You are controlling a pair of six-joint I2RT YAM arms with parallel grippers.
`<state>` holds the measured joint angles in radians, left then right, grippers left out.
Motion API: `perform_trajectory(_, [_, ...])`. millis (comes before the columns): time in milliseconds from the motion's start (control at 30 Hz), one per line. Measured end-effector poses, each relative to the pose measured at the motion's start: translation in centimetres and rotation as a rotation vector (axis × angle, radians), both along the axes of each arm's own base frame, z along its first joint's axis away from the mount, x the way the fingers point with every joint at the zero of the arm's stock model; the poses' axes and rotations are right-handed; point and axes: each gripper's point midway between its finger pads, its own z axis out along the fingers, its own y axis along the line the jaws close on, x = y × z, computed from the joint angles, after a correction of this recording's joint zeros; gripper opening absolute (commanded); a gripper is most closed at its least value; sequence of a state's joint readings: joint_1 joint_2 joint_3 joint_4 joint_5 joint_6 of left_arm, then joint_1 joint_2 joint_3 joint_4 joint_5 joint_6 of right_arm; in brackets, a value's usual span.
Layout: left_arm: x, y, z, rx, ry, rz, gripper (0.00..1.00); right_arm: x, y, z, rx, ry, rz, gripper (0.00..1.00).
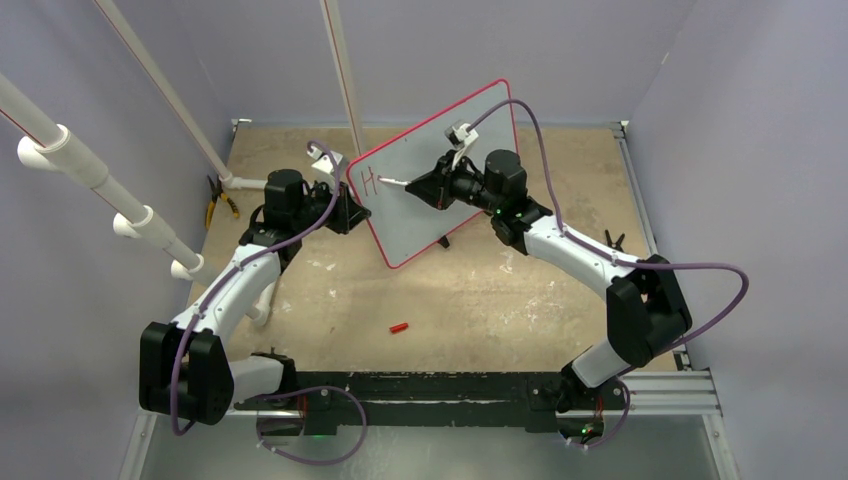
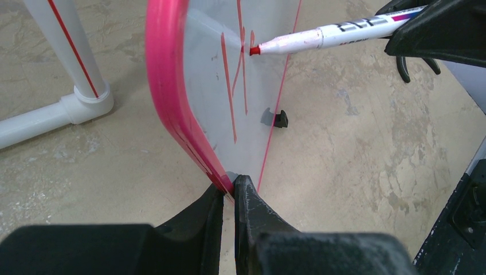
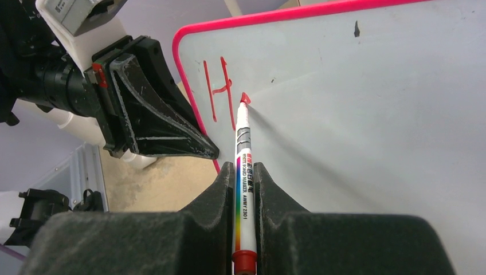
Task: Write a sentence on the whiteboard
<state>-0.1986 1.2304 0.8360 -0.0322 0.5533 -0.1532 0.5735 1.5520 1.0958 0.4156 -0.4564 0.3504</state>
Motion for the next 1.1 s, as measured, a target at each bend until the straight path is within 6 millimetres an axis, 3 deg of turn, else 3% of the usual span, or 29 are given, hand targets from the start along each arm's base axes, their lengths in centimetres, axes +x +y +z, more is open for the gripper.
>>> perform_trajectory(1100, [0.1,0.1,-0.1,0.003,0.001,0.006,0.00,-0.3,-0.4,-1.9,-0.065,0.040,-0.002,0.00])
